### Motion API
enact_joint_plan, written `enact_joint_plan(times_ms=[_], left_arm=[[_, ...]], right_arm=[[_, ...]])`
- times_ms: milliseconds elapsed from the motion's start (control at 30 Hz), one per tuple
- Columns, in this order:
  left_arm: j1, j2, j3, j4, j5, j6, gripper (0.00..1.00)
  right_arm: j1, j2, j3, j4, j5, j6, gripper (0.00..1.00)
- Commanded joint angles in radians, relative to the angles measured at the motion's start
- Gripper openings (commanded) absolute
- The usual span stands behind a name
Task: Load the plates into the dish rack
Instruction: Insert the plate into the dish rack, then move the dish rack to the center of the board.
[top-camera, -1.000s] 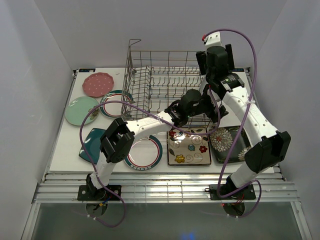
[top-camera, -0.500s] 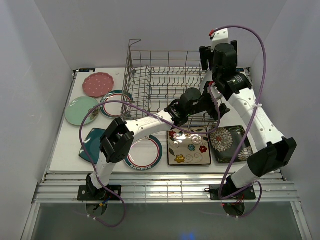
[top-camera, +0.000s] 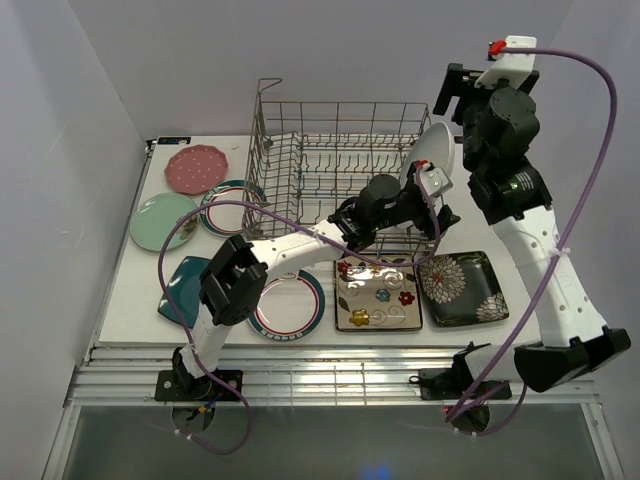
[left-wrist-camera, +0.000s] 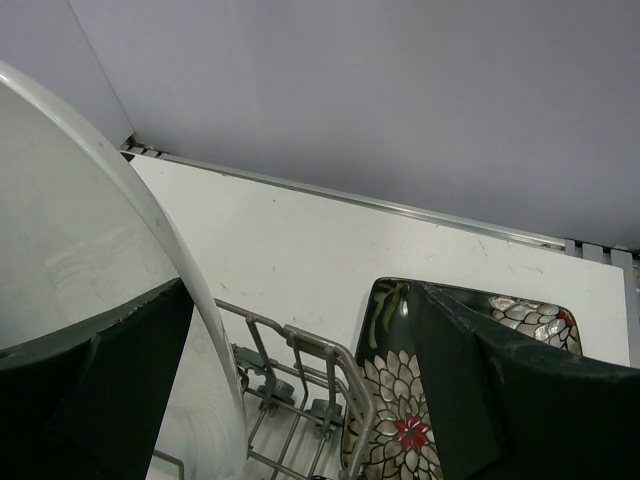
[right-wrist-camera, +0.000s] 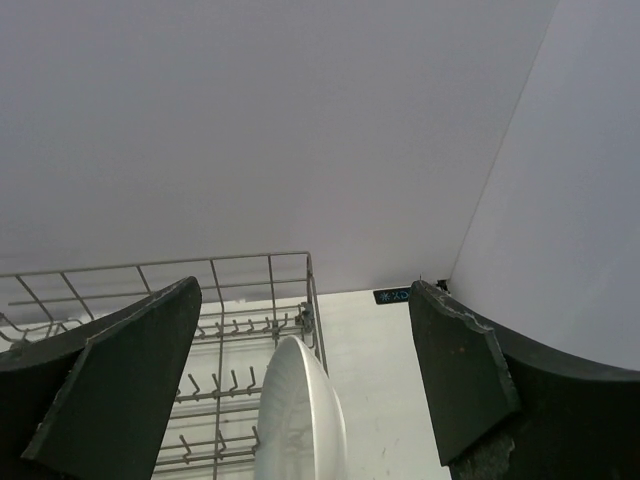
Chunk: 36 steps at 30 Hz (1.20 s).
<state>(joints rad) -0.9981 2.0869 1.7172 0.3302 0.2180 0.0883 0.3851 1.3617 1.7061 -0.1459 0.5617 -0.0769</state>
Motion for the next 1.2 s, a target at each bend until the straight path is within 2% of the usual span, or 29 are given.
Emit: enact_joint_plan(times_ms=[0, 300, 600, 933, 1100, 1167], left_arm=[[0.007, -0.07, 0.036, 0.023, 0.017, -0.01, 0.98], [0.056, -0.08, 0.041, 0.021, 0.024, -0.036, 0.98], [0.087, -0.108, 0.018, 0.023, 0.037, -0.048, 0.98], [0.151, -0.228, -0.041, 0.026, 0.07, -0.079, 0.98], [0.199, -0.3, -0.082, 0.024, 0.063, -0.109, 0.98], [0.214, -0.323, -0.105, 0.023, 0.057, -0.116, 0.98]], right_arm=[[-0.014, -0.108, -0.077, 0.098, 0.056, 0.048, 0.9], [-0.028, -0.277, -0.262, 0.105, 0.075, 0.069, 0.9], [-0.029, -0.338, -0.362, 0.095, 0.069, 0.126, 0.9], [-0.031, -0.423, -0.508, 0.042, 0.04, 0.196, 0.9], [-0.029, -0.504, -0.605, 0.004, -0.002, 0.255, 1.0], [-0.029, -0.516, -0.625, -0.027, -0.013, 0.284, 0.97]])
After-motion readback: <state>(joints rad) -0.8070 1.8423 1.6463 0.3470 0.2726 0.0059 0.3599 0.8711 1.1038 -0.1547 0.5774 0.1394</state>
